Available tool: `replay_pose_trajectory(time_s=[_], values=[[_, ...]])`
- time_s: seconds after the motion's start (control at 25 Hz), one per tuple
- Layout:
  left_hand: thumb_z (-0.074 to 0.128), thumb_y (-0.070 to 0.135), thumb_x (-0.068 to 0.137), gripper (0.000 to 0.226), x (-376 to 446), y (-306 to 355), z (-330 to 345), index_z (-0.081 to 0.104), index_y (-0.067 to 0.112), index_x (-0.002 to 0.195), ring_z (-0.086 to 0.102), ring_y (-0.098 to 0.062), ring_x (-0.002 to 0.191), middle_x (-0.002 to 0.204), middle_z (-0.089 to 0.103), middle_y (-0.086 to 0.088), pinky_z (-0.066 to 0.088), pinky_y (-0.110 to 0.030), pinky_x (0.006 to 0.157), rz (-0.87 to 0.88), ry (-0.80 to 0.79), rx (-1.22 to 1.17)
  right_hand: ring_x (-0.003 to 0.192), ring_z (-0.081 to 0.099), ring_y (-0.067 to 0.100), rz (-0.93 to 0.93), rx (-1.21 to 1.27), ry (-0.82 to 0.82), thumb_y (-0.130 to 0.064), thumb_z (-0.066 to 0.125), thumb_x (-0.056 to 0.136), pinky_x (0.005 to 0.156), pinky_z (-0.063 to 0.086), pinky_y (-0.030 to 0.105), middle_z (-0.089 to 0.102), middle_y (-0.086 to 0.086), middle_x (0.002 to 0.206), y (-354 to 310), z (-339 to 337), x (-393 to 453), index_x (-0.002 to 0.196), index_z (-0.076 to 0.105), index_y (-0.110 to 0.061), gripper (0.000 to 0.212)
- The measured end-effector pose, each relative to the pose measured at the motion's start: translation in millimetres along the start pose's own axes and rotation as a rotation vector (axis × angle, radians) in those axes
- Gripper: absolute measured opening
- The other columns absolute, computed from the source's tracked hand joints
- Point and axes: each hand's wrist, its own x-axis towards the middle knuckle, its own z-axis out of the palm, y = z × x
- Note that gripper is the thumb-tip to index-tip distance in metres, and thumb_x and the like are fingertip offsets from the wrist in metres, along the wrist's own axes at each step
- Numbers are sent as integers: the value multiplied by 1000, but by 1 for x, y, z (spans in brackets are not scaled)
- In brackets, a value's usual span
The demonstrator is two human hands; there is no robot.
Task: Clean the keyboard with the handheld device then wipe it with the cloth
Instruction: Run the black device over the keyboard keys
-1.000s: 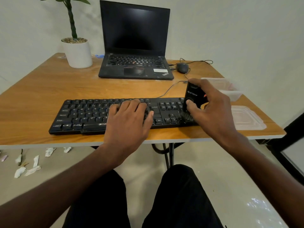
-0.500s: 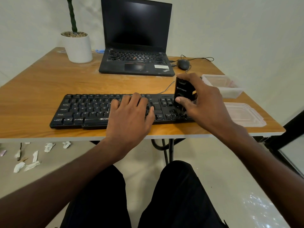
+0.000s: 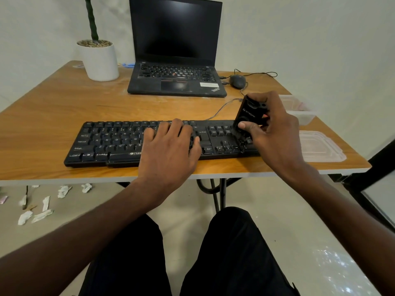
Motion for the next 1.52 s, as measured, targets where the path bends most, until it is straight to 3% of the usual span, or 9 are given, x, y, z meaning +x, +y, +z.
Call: replay_pose_trajectory(time_s=[0.28,0.36,0.52,0.68,0.84,1.0,1.16,1.32,1.52], values=[[30,50,107,46,1,1,-1,60,21,125,53,-23,110,125,55,-2,43,-46,92,-28,-10,5,104,64,18,-62,-108,-365,-9,74,91,75,55,24,61,-8,121,-5,-22,16,129,46,-39,55],[31,50,107,45,1,2,-2,59,21,125,53,-23,110,125,55,-2,42,-45,92,-27,-14,5,102,64,24,-40,-293,-303,-5,73,90,73,57,38,63,-6,118,-1,-33,21,131,44,-41,62],[32,49,106,42,-1,0,0,59,22,124,53,-22,108,124,56,0,41,-44,91,-26,6,12,107,58,12,-64,-223,-111,4,68,90,76,51,31,64,-1,127,-1,-25,10,143,44,-44,75],[34,49,107,41,1,0,1,59,21,123,54,-24,107,122,56,-2,42,-46,90,-24,4,8,113,56,16,-89,-65,-293,7,61,93,82,57,28,59,-1,124,16,-24,8,136,50,-45,68],[32,48,106,43,0,1,1,59,20,122,54,-25,107,122,56,-3,42,-47,90,-23,3,2,108,58,19,-25,-272,-127,6,61,91,76,56,36,58,1,122,23,-29,15,135,49,-42,66],[39,47,106,38,0,0,1,59,20,124,54,-25,109,123,56,-2,40,-47,91,-21,15,-15,111,60,15,-73,63,-239,4,58,97,78,63,29,57,0,120,12,-11,2,137,49,-42,61],[39,47,106,38,0,1,1,59,20,124,53,-25,109,123,56,-3,39,-46,91,-25,21,-14,104,59,20,27,-179,-152,10,57,91,74,62,44,56,1,119,24,-18,18,137,46,-45,72],[39,46,106,38,-1,0,1,60,20,124,53,-25,108,122,57,-3,39,-46,91,-21,29,-20,106,58,18,-73,-29,-219,10,56,93,75,58,28,56,0,119,8,-6,14,137,47,-46,72],[37,46,107,40,-1,0,1,60,19,124,53,-26,108,122,57,-4,39,-47,90,-18,37,-24,105,58,24,-33,-314,-250,3,57,94,71,54,35,56,5,121,13,-9,30,138,45,-50,70]])
